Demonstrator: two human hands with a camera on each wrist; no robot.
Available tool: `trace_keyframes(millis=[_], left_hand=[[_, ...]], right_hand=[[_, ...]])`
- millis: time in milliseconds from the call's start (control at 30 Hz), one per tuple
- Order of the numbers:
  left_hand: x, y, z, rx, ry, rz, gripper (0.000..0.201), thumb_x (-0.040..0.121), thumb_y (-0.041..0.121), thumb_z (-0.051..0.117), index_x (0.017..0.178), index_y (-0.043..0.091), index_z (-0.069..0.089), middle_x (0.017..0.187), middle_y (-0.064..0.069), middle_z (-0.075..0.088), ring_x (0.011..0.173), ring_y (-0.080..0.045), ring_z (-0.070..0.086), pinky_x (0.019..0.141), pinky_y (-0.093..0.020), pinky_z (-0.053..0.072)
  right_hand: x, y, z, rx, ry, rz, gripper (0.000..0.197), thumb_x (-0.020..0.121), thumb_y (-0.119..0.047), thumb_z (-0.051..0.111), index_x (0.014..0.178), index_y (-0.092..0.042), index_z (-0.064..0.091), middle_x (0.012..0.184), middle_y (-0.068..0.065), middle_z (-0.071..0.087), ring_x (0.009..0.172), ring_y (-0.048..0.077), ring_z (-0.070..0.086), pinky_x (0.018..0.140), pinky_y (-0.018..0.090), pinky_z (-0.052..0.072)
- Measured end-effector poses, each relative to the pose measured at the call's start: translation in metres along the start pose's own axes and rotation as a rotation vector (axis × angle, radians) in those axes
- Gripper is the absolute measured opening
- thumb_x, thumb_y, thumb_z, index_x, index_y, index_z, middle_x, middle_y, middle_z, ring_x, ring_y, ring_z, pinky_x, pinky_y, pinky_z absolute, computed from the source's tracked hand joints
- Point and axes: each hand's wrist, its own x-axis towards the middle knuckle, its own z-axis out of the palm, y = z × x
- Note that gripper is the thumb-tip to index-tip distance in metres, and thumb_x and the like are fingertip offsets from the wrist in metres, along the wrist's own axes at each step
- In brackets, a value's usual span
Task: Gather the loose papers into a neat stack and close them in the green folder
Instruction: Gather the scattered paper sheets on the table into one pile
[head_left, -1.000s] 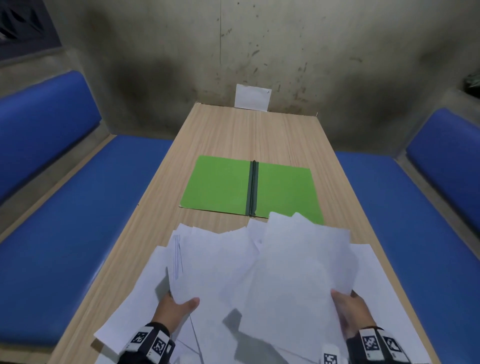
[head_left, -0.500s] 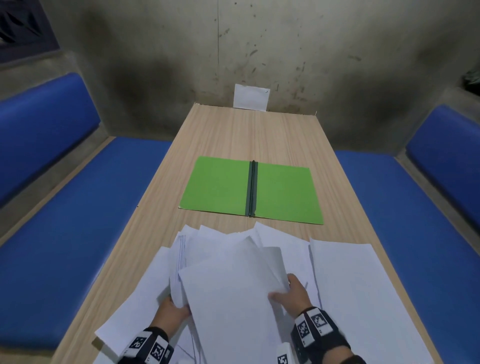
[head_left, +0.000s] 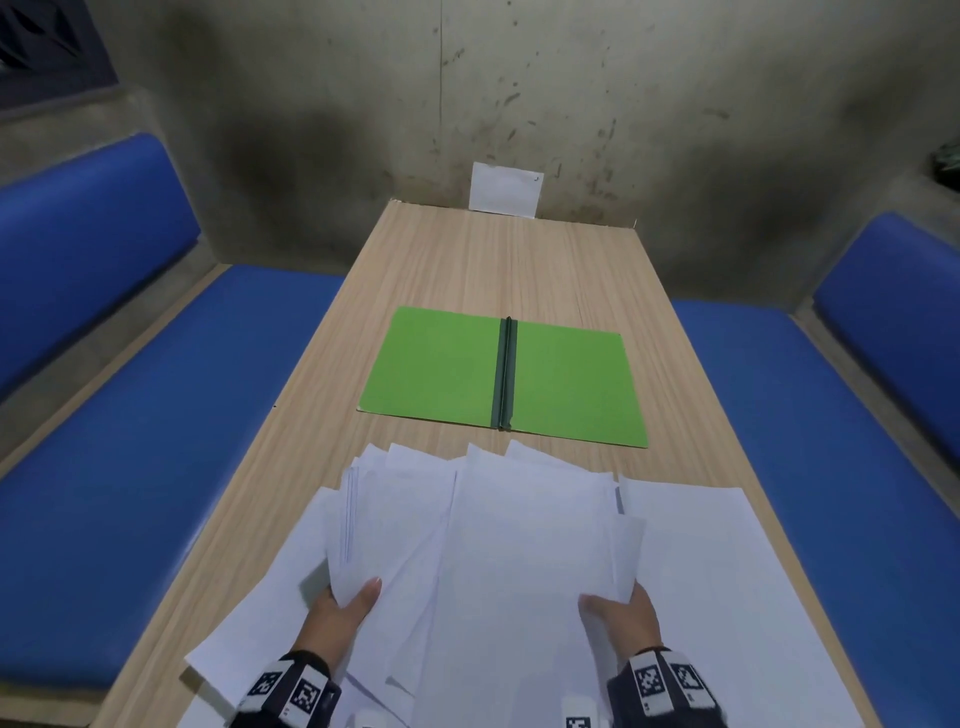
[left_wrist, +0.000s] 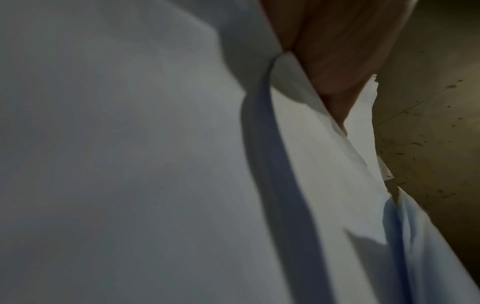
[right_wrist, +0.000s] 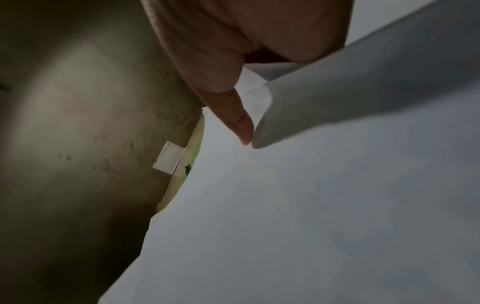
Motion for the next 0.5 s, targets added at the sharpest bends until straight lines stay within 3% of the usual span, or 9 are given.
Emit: trace_keyframes(millis=[100, 167, 300, 367, 500], left_hand=[[-0.001, 0.002, -0.001, 0.012, 0.006, 0.013, 0.051, 0.085, 0.026, 0.062, 0.128, 0.003, 0.049, 0.119, -0.015, 0.061, 0.105, -0.029, 0.056, 0.102, -0.041, 0.041], [-0.003, 0.004, -0.001, 0.022, 0.013, 0.019, 0.048, 0.087, 0.026, 0.060, 0.128, 0.003, 0.049, 0.119, -0.014, 0.060, 0.105, -0.028, 0.056, 0.100, -0.038, 0.040], [-0.006, 0.009, -0.002, 0.020, 0.025, 0.031, 0.046, 0.088, 0.021, 0.059, 0.128, 0.000, 0.048, 0.128, -0.018, 0.057, 0.120, -0.033, 0.052, 0.101, -0.037, 0.037], [-0.006, 0.010, -0.002, 0.019, 0.028, 0.034, 0.047, 0.088, 0.021, 0.059, 0.128, 0.000, 0.048, 0.129, -0.018, 0.057, 0.120, -0.033, 0.052, 0.103, -0.038, 0.037], [-0.005, 0.010, -0.001, 0.031, 0.024, 0.045, 0.044, 0.087, 0.022, 0.060, 0.125, 0.001, 0.052, 0.124, -0.016, 0.060, 0.115, -0.031, 0.055, 0.103, -0.039, 0.039]], right_hand=[[-0.003, -0.006, -0.002, 0.098, -0.044, 0.026, 0.051, 0.071, 0.005, 0.070, 0.118, 0.004, 0.052, 0.109, 0.025, 0.063, 0.099, 0.039, 0.061, 0.094, 0.050, 0.048], [-0.008, -0.019, -0.011, 0.064, -0.070, -0.014, 0.037, 0.077, 0.002, 0.066, 0.112, 0.006, 0.054, 0.105, 0.022, 0.064, 0.098, 0.037, 0.060, 0.093, 0.046, 0.048], [-0.023, -0.062, -0.044, -0.040, -0.130, -0.257, 0.012, 0.086, 0.000, 0.057, 0.094, -0.007, 0.057, 0.090, 0.013, 0.063, 0.083, 0.028, 0.059, 0.072, 0.033, 0.046], [-0.025, -0.075, -0.056, -0.104, -0.249, -0.293, 0.012, 0.086, 0.001, 0.057, 0.082, -0.010, 0.061, 0.081, 0.008, 0.065, 0.076, 0.025, 0.061, 0.066, 0.031, 0.047], [-0.014, -0.075, -0.045, -0.244, -0.380, -0.267, 0.021, 0.083, 0.007, 0.058, 0.074, -0.012, 0.064, 0.068, 0.001, 0.067, 0.073, 0.023, 0.062, 0.067, 0.030, 0.047]])
